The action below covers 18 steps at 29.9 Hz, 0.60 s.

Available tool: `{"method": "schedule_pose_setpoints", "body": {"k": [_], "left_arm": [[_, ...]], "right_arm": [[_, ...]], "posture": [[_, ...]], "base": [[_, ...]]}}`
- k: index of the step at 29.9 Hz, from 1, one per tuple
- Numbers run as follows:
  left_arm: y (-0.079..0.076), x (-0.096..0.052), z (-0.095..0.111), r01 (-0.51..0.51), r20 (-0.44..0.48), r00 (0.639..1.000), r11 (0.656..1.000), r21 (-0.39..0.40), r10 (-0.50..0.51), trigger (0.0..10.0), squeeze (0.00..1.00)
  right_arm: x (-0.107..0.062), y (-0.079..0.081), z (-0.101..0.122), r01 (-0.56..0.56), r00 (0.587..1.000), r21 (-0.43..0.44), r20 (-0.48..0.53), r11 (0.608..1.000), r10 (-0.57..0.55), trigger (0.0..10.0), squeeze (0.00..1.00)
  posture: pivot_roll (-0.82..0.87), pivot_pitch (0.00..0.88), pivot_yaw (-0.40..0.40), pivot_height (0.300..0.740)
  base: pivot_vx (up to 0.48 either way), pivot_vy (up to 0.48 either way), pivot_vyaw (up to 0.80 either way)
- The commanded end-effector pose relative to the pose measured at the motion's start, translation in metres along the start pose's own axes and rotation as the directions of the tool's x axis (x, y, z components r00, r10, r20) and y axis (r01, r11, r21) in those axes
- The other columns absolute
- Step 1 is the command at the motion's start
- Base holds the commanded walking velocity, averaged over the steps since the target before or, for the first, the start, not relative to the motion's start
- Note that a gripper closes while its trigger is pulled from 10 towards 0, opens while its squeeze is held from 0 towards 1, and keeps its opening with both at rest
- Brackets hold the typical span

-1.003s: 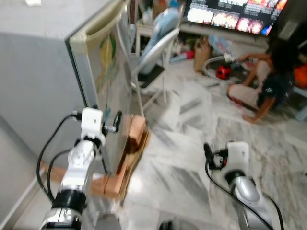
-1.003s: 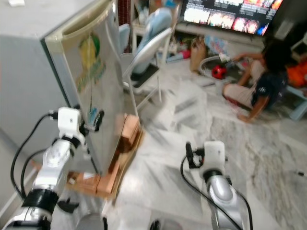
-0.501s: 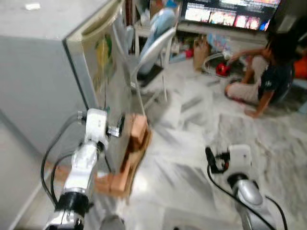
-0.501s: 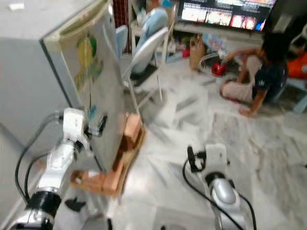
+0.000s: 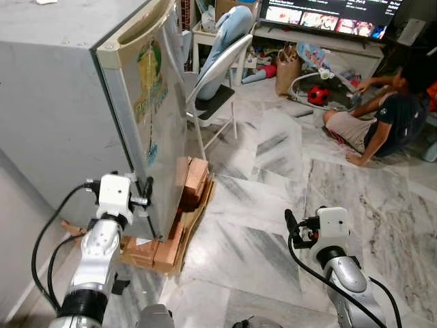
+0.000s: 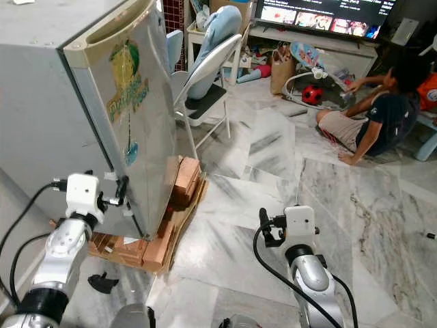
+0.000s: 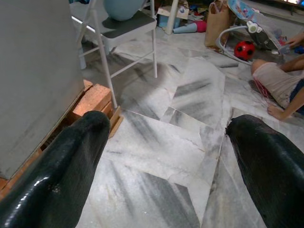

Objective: Restocking fridge

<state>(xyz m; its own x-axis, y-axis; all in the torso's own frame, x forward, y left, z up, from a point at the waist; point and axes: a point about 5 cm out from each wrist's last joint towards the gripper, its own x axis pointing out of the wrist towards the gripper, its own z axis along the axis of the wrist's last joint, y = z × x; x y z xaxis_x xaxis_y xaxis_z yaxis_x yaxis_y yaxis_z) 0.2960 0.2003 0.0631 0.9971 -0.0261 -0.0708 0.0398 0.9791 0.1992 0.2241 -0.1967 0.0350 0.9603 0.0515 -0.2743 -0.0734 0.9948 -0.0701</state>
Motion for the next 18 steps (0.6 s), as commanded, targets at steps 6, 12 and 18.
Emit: {"method": "schedule_pose_setpoints", "body": {"k": [6,12,18], "left_arm": [[-0.003,0.022,0.013,0.014,0.010,1.000,1.000,-0.011,-0.013,10.0,0.00],[-0.003,0.030,0.016,0.009,0.001,1.000,1.000,-0.005,-0.009,10.0,0.00],[0.003,0.033,0.011,-0.030,-0.035,0.999,1.000,-0.002,0.030,10.0,0.00]], "right_arm": [[0.006,0.002,0.006,0.005,1.000,-0.007,0.018,1.000,-0.005,10.0,0.00],[0.006,0.003,0.006,0.015,1.000,-0.001,0.018,1.000,-0.015,10.0,0.00],[0.006,0.004,0.006,0.012,1.000,-0.003,0.020,1.000,-0.012,10.0,0.00]], "posture": [[-0.03,0.022,-0.068,0.740],[-0.04,0.024,-0.062,0.740],[-0.03,0.029,-0.062,0.740]], "base": [[0.000,0.000,0.00],[0.000,0.000,0.00],[0.000,0.000,0.00]]}}
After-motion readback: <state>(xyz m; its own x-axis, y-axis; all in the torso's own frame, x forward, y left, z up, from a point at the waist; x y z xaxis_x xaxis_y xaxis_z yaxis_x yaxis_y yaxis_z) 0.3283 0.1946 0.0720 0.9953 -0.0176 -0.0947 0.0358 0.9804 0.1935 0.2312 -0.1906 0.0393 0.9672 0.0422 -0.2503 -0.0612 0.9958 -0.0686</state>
